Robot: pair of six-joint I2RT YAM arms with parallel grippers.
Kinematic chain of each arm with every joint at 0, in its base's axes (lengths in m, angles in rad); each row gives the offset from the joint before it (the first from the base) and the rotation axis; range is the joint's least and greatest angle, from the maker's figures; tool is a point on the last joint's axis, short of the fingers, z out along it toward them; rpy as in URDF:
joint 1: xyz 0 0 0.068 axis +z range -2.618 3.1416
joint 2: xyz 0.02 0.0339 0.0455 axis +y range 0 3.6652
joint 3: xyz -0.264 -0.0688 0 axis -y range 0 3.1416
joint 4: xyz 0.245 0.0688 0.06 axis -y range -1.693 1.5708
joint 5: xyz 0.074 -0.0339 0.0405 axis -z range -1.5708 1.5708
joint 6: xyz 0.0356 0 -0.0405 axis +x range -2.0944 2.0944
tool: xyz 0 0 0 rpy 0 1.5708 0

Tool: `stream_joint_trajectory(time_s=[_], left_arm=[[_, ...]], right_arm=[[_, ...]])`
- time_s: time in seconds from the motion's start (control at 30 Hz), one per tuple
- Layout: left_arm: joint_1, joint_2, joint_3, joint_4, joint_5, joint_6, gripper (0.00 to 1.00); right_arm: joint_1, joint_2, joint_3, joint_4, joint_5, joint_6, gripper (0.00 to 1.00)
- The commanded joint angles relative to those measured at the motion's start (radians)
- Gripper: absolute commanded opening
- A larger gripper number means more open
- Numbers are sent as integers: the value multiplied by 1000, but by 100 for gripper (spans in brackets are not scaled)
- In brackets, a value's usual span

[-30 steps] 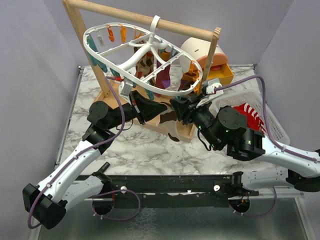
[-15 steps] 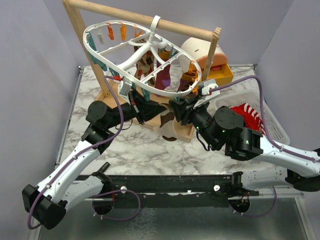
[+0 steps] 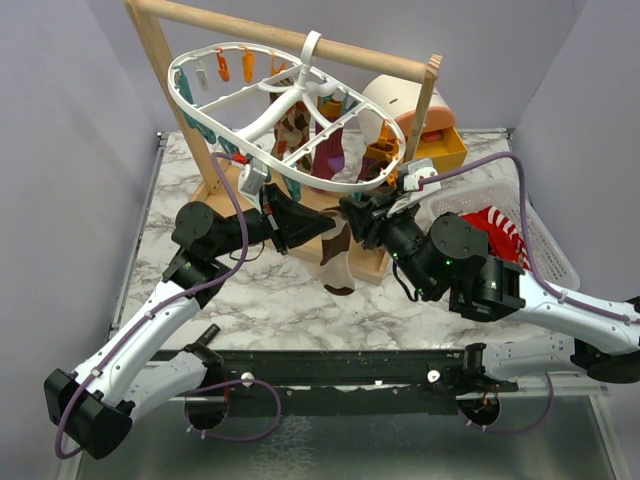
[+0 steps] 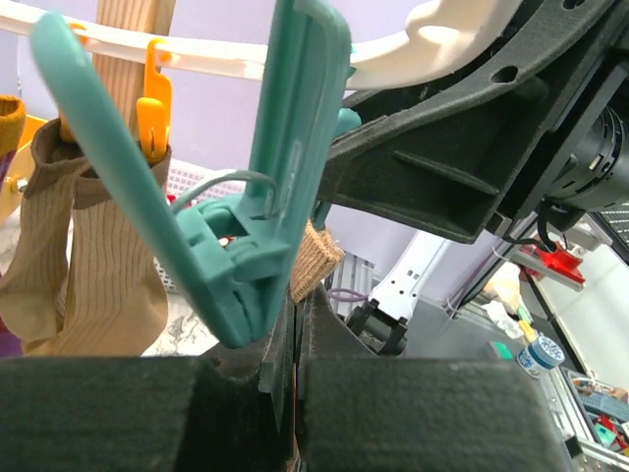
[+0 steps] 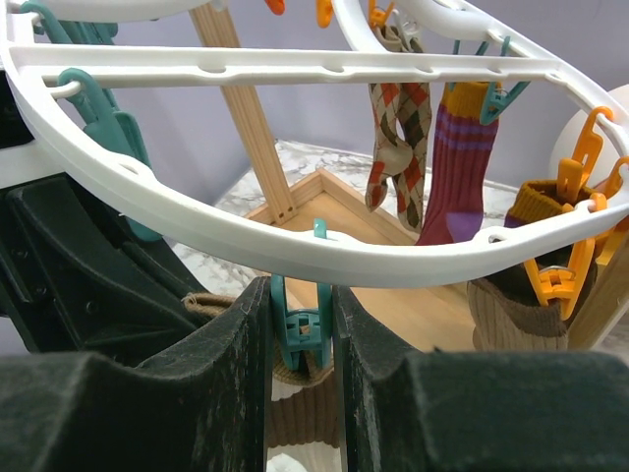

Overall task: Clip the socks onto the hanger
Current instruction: Open the clamp at the hanger.

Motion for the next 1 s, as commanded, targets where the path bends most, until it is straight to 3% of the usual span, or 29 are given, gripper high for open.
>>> stream_joint_trajectory(time_s=[0.0, 0.8, 0.97], left_arm=[[6, -14, -12, 13, 59, -3, 0], [6, -13, 27, 11, 41, 11, 0], [6, -13, 6, 11, 39, 13, 0]], right_arm=[[-2, 2, -13, 6, 35, -17, 0], [-2, -12, -31, -69, 13, 48, 0], [-2, -23, -27, -65, 19, 62, 7]])
